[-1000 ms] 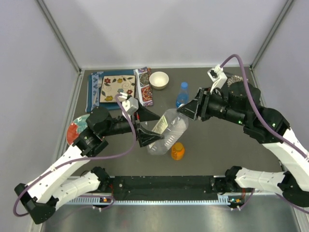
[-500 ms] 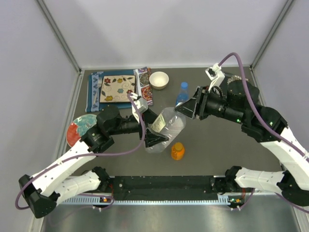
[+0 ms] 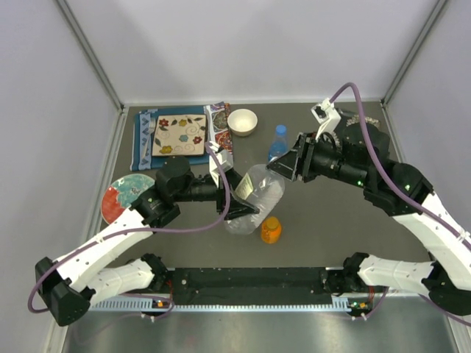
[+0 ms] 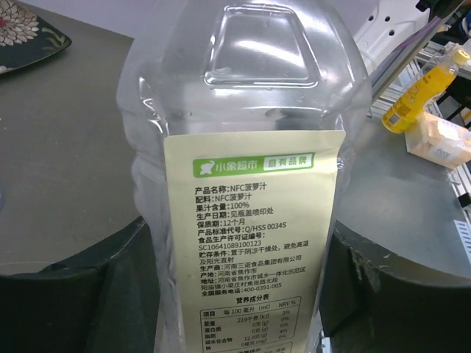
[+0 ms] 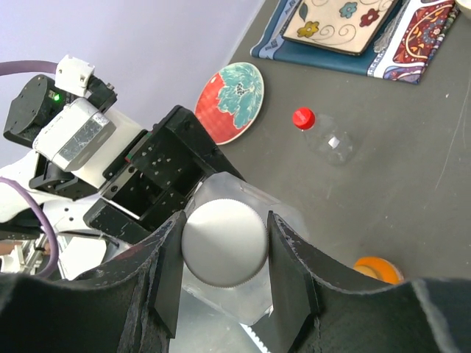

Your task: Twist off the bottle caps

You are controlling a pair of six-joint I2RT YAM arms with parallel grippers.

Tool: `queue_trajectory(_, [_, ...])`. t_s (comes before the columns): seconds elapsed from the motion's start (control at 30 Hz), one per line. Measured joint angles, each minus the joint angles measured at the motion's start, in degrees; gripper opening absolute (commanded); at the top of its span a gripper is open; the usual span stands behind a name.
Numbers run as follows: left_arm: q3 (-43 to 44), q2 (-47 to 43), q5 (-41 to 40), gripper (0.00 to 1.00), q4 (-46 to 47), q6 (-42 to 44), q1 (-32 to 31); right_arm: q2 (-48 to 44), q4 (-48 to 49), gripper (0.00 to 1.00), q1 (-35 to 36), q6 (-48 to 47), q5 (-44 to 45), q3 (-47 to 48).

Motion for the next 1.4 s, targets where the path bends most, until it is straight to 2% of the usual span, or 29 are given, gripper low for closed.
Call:
queue_trajectory(0.03, [0.0,0.07,0.04,0.38,-0.15,-0.04,0.04,-0.35,0.31,0.21,0.0,0.0,0.07,-0.55])
queue_trajectory(0.07, [0.0,0.17,0.07,0.36,-0.26,0.15,0.02,-0.72,0.59,0.44,0.0,-0.07,0.09,-1.05])
queue_trajectory(0.1, [0.0,0.17,0.04,0.35,-0.28,0.33,0.0,-1.16,0.85,0.54,0.0,-0.13,0.09,-1.51])
queue_trajectory(0.2, [0.0,0.17,-0.31,0.34,-0.7,0.59,-0.07,-2.54,1.92,0.77,0.11,-0.33,-0.15,-3.21])
queue_trajectory(0.27, [0.0,0.17,-1.09,0.34,-1.68,0.72,-0.13,-3.39,2.64,0.82,0.17,-0.98,-0.26,-4.04])
queue_trajectory(0.37, [0.0,0.07,-3.28,0.35,-2.47,1.46,-0.5,-4.46,2.99,0.85,0.2,-1.84,0.72,-4.42])
queue_trajectory(0.5, [0.0,-0.76,-11.41,0.33,-3.98,3.91,-2.99,-6.47,4.11,0.85,0.2,-3.5,3.76,-5.05])
queue_trajectory(0.73, [0.5,-1.57,-33.51,0.27,-6.16,10.78,-13.2,-8.0,6.38,0.82,0.2,-3.89,8.66,-6.75])
queue_trajectory(0.97, [2.21,-1.6,-55.12,0.25,-6.16,15.5,-19.39,-4.66,7.08,0.75,0.2,-2.49,13.38,-6.54])
queue_trajectory(1.07, [3.04,-1.31,-61.35,0.25,-6.08,16.96,-21.73,-3.32,7.69,0.74,0.2,-1.84,14.56,-6.56])
queue_trajectory(1.2, [3.89,0.11,-66.77,0.24,-5.95,18.34,-23.78,-2.08,9.86,0.74,0.2,-1.05,15.15,-6.54])
queue_trajectory(1.33, [3.89,1.31,-68.87,0.24,-6.05,18.91,-24.72,-1.18,12.28,0.73,0.2,-0.9,15.76,-6.54])
queue_trajectory(1.4, [3.89,1.55,-69.42,0.24,-6.08,19.06,-24.87,-0.74,13.33,0.69,0.2,-0.9,15.85,-6.43])
